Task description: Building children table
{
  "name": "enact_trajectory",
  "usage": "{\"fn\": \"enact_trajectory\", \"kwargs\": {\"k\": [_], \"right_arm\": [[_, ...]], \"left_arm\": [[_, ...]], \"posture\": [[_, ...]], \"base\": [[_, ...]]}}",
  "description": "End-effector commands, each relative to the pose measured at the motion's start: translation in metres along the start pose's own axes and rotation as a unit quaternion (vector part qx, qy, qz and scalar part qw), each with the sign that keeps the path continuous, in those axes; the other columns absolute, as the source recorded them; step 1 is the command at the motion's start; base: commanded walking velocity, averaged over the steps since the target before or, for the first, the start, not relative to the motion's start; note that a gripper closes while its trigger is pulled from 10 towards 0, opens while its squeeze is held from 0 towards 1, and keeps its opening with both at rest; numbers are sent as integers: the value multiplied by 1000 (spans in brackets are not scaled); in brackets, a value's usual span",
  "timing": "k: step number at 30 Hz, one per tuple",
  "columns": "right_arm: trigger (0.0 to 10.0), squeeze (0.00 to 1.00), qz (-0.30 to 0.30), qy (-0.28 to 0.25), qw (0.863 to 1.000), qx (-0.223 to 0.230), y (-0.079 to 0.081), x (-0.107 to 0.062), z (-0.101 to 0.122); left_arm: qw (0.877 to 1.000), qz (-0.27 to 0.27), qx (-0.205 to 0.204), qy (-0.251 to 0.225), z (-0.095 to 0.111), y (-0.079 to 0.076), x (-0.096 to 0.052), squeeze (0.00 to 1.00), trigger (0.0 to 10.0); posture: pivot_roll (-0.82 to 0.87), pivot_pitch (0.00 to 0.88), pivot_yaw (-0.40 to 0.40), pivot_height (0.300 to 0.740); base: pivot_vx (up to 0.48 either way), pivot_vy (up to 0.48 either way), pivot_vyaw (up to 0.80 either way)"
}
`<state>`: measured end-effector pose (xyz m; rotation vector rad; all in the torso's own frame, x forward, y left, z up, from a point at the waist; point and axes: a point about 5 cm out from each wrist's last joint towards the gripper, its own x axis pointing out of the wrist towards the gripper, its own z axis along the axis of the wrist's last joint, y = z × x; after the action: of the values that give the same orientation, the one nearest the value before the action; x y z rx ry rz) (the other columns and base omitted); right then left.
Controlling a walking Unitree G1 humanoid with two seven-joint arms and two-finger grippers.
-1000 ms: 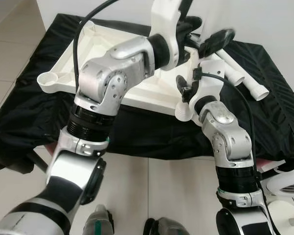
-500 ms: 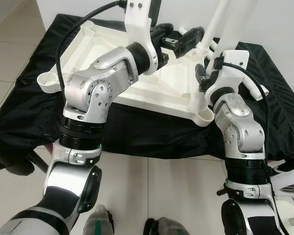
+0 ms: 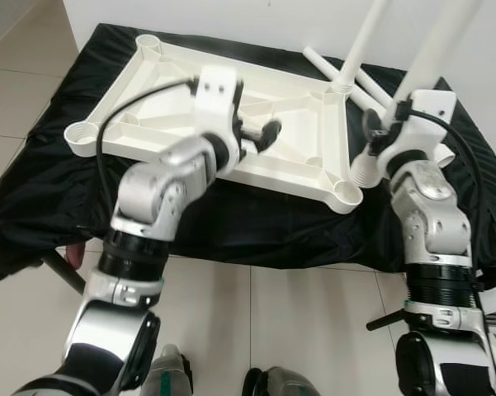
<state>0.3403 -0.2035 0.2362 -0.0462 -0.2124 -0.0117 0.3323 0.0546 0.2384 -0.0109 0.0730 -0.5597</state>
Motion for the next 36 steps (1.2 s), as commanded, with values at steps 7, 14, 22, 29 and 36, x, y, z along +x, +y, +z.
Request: {"fn": "enact_trajectory", "kwargs": {"k": [7, 14, 22, 29, 36], "right_arm": [[10000, 0, 31, -16, 999, 27, -8, -4, -9], [10000, 0, 87, -25, 995, 45, 4, -7, -24], [10000, 0, 95, 0, 994, 57, -5, -11, -45], [10000, 0, 83, 6, 995, 55, -16, -11, -51], [10000, 0, 79, 18, 995, 58, -23, -10, -59]], "left_arm": [[996, -48, 71, -13, -17, -27, -8, 0, 10000], [993, -74, 89, -26, -28, -39, -13, 0, 10000], [985, -138, 94, -49, -30, -54, -23, 0, 10000], [981, -159, 99, -52, -32, -58, -27, 0, 10000], [979, -167, 103, -53, -33, -60, -29, 0, 10000]], "posture": [[79, 64, -97, 740], [84, 71, -97, 740], [84, 77, -101, 740], [79, 79, -96, 740], [75, 82, -92, 740]], "base": [[0, 0, 0], [0, 0, 0], [0, 0, 0], [0, 0, 0], [0, 0, 0]]}}
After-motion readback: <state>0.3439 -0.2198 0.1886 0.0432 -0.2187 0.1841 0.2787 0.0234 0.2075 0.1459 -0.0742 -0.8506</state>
